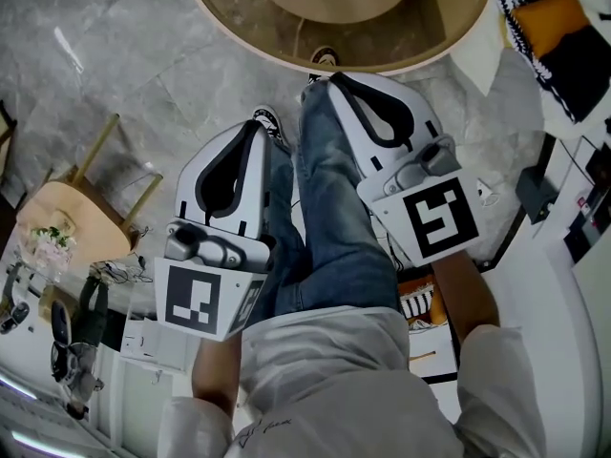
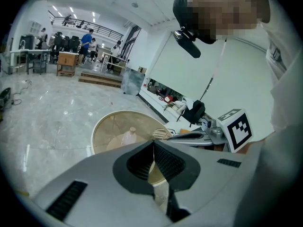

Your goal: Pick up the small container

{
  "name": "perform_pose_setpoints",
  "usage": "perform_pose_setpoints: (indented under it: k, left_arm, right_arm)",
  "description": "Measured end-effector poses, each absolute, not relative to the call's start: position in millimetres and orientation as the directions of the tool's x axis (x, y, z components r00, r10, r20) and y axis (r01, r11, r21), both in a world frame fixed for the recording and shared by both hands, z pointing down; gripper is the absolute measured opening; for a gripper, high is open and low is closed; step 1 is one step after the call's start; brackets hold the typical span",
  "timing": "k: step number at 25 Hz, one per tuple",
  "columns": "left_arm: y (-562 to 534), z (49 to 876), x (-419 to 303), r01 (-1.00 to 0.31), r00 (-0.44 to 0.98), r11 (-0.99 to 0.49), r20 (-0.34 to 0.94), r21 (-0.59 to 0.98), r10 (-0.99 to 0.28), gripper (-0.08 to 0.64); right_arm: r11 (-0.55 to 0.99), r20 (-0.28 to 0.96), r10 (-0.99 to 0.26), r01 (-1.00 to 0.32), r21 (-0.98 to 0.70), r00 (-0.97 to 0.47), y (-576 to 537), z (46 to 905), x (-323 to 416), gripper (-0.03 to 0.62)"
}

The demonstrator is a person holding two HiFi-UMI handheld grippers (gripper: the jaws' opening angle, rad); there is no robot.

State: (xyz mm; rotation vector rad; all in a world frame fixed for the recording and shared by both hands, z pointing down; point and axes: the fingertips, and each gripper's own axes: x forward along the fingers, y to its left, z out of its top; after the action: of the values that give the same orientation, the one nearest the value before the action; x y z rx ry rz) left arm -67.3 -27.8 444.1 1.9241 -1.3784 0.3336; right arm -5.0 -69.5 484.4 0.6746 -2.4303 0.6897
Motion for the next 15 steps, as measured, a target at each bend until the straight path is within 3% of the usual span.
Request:
perform_pose_setpoints:
  k: [15]
  left_arm:
    - [-60,472,-70,-0.914,0.343,-0.136,0.551,0.382,-0.761,0.018]
  right_arm:
    - [0.744,0.547,-0.400,-0.609,-0.276,-0.736,-109,518,-7,0.017]
